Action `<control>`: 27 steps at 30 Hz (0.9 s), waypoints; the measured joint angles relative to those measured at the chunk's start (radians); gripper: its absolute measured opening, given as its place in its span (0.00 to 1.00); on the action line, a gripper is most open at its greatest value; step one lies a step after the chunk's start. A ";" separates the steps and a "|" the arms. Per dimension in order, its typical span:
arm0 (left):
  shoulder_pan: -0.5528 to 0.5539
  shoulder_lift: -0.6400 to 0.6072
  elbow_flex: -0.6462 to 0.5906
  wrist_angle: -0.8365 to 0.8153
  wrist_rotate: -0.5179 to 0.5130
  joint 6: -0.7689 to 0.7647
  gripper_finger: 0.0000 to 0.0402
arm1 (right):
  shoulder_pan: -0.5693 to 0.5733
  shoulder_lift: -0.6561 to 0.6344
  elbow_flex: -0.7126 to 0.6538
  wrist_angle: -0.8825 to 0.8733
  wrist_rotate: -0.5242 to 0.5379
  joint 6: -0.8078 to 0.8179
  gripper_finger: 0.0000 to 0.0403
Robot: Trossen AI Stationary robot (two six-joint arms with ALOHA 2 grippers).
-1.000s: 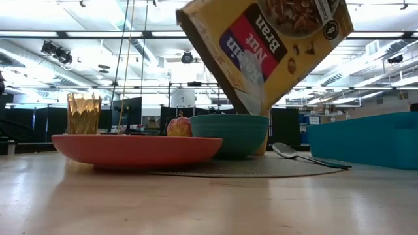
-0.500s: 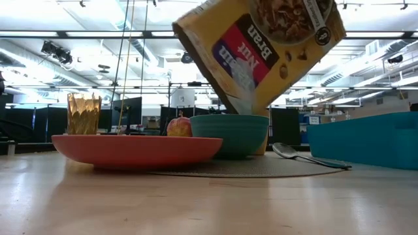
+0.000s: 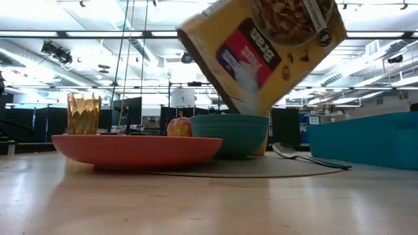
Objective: Arrange a breakfast setting
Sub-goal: Pour the cereal from the cereal box into the green bowl
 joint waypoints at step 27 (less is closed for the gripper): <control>0.000 0.000 0.000 0.015 0.000 0.006 0.60 | 0.004 -0.023 -0.019 0.075 -0.082 0.030 0.47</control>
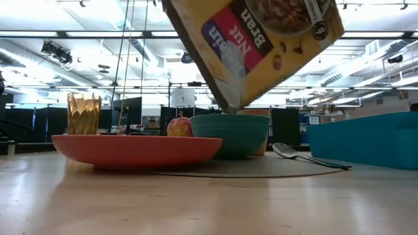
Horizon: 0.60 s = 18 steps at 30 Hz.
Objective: Arrange a breakfast setting
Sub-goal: Pour the cereal from the cereal box into the green bowl
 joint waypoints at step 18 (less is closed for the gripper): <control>-0.074 0.000 0.000 0.079 0.000 0.026 0.60 | -0.136 -0.056 -0.040 0.007 -0.048 -0.003 0.47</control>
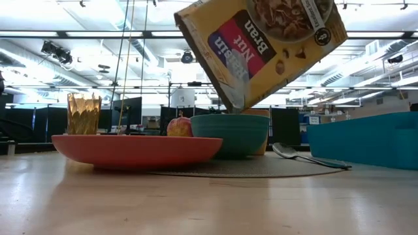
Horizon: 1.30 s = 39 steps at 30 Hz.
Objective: Arrange a breakfast setting
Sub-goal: Pour the cereal from the cereal box into the green bowl
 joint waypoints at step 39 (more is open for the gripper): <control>0.133 -0.017 0.000 0.295 -0.020 0.140 0.76 | -0.322 -0.785 -0.565 0.823 -0.408 0.389 0.47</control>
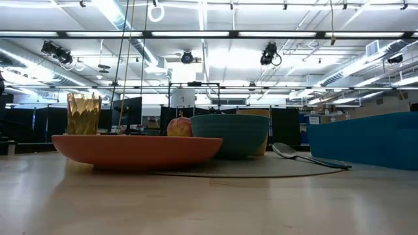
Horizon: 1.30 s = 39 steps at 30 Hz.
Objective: Arrange a breakfast setting
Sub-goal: Pour the cereal from the cereal box into the green bowl
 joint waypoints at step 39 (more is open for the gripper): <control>0.066 0.381 0.000 0.744 0.585 -0.140 0.38 | 0.045 0.445 0.001 0.815 -0.044 0.116 0.61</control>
